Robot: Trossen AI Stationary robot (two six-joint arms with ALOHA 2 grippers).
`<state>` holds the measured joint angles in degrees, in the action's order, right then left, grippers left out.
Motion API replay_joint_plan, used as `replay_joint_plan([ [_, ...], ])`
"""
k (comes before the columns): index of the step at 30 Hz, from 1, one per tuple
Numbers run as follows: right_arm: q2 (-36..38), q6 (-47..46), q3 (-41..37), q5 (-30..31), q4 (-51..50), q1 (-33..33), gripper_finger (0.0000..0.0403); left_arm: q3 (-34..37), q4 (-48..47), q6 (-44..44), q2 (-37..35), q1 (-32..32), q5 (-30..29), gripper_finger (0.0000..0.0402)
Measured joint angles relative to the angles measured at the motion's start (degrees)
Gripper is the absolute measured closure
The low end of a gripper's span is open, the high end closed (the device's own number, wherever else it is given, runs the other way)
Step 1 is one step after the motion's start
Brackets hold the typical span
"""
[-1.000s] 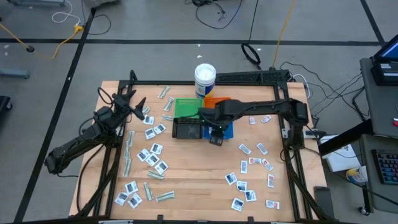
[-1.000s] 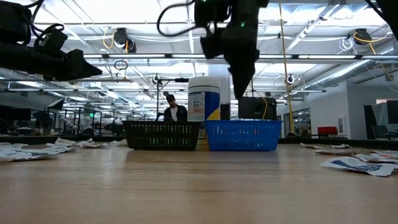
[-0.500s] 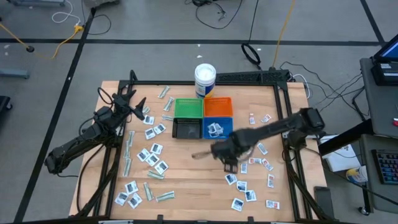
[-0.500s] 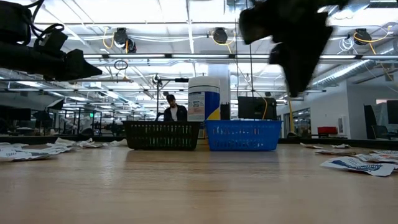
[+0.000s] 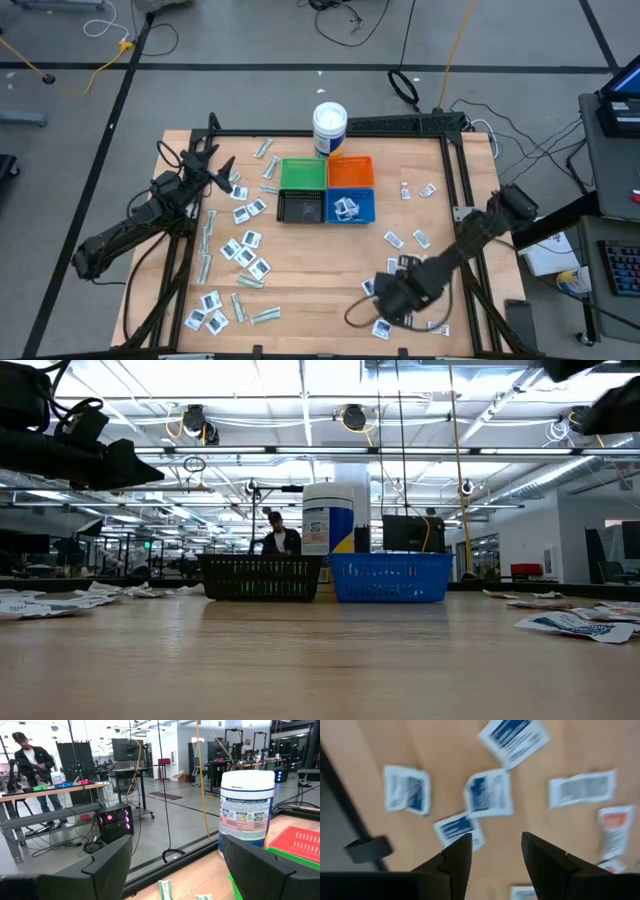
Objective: Pick & Place First Aid Supplies
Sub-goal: Put the blue alcohol pad into the blue basket
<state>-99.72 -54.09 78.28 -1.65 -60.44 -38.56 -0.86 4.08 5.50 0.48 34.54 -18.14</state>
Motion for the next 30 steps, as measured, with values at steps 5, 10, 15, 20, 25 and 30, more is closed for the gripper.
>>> replay_joint_plan([
  [5, 0.0, -5.0, 0.0, 0.0, 1.1, -4.2, 0.0238, 0.0, 0.0, 0.0, 0.0, 0.0, 0.0, 0.0094],
  [10, -1.0, -8.1, 0.0, 0.0, 2.7, -6.4, 0.0238, 0.0, 0.0, 0.0, 0.0, 0.0, 0.0, 0.0094],
  [15, -4.2, -8.0, 0.0, 0.1, 4.7, -8.1, 0.0238, 0.0, 0.0, 0.0, 0.0, 0.0, 0.0, 0.0094],
  [20, -7.3, -7.4, 0.0, 0.4, 5.9, -9.3, 0.0238, 0.0, 0.0, 0.0, 0.0, 0.0, 0.0, 0.0094],
  [25, -10.7, -6.5, 0.0, 2.0, 6.1, -9.6, 0.0238, 0.0, 0.0, 0.0, 0.0, 0.0, 0.0, 0.0094],
  [30, -12.9, -5.0, 0.1, 2.4, 8.6, -9.4, 0.0238, 0.0, 0.0, 0.0, 0.0, 0.0, 0.0, 0.0094],
])
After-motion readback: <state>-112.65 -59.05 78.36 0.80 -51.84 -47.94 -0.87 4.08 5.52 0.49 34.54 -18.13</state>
